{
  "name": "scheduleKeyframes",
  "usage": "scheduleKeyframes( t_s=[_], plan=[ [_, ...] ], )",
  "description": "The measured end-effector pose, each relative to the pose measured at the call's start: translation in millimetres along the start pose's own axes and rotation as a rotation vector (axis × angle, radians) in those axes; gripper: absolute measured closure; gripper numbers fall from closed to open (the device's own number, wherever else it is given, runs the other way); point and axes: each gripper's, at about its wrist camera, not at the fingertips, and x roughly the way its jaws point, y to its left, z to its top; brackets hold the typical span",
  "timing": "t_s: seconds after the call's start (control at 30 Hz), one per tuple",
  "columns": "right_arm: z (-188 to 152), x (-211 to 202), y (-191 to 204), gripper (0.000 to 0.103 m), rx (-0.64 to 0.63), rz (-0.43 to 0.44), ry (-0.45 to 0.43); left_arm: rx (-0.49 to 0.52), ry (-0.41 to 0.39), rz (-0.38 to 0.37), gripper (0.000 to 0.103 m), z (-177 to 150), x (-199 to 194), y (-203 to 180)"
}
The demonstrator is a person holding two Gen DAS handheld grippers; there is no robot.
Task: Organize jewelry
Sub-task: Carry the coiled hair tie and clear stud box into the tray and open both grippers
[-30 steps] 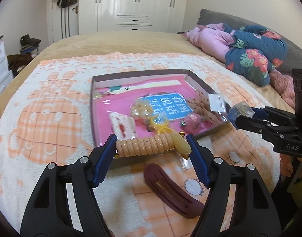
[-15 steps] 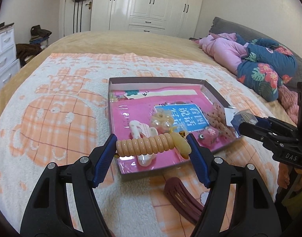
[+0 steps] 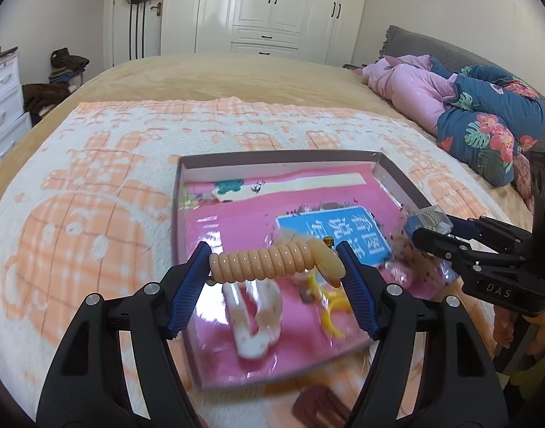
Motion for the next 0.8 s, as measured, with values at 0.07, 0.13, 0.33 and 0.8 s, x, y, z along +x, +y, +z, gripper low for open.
scheduleKeyframes(
  t_s=[0.07,0.13,0.33,0.8],
  plan=[
    [3,5,-2,0.055,0.000,-0.006,0.006,0.002,0.003,0.002,0.041,4,7,1],
    [7,11,-3,0.055,-0.006,-0.009,0.014,-0.003,0.005,0.002,0.041,7,13,2],
    [13,30,2,0.055,-0.022,0.003,0.052,-0.033,0.015,0.000,0.041,8,25,10],
    [-2,48,17,0.054,-0.023,0.017,0.092,-0.059,0.059,0.017,0.040,-1,41,21]
  ],
)
